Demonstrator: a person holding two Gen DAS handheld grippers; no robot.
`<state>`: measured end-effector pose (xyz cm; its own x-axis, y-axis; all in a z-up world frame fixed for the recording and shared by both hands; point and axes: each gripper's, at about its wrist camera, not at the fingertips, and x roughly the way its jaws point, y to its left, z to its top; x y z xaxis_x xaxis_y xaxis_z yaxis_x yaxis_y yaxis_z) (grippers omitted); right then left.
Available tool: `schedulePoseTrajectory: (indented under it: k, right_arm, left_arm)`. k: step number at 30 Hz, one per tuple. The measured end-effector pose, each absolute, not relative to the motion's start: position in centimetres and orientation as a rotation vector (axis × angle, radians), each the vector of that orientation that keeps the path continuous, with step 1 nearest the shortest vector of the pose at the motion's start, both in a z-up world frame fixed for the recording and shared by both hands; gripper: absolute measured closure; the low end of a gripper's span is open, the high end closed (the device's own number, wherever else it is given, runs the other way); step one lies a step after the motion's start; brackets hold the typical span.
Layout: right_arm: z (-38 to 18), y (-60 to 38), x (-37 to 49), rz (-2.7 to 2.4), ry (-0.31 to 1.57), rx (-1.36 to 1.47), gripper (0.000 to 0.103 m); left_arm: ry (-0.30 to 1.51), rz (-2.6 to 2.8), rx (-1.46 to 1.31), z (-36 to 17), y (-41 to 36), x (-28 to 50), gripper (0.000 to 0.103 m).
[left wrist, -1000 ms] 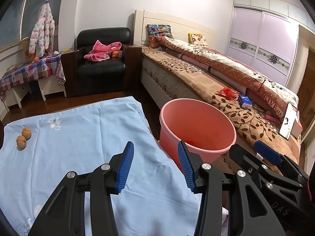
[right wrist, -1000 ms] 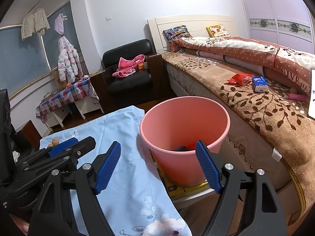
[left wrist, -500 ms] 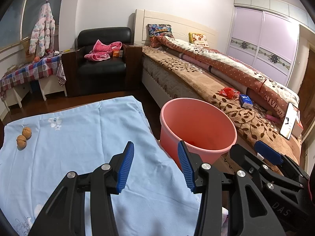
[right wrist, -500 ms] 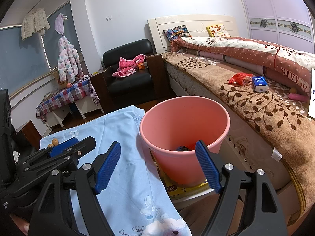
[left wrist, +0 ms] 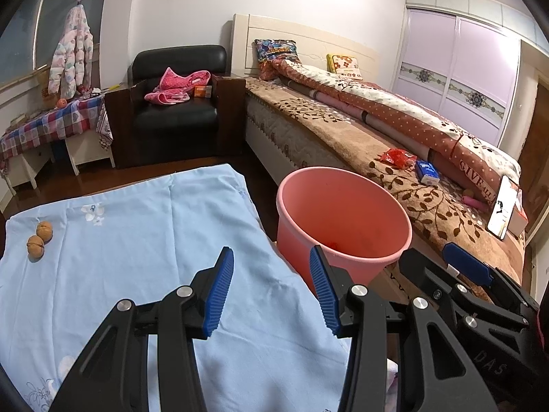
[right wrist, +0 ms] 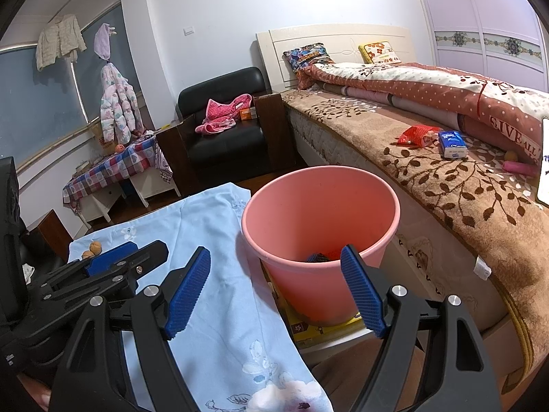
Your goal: Collect trash
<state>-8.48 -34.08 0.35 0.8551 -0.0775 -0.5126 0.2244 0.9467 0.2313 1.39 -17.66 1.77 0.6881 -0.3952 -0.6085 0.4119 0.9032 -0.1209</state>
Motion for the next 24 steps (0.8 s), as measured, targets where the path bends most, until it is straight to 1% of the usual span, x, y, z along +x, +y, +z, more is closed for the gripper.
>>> schedulePoseTrajectory:
  k: [24]
  right_arm:
    - [0.26, -34.25, -8.49, -0.16, 0.526, 0.294, 0.025]
  left_arm:
    - [0.681, -0.457, 0.029, 1.62, -17.95, 1.11, 0.057]
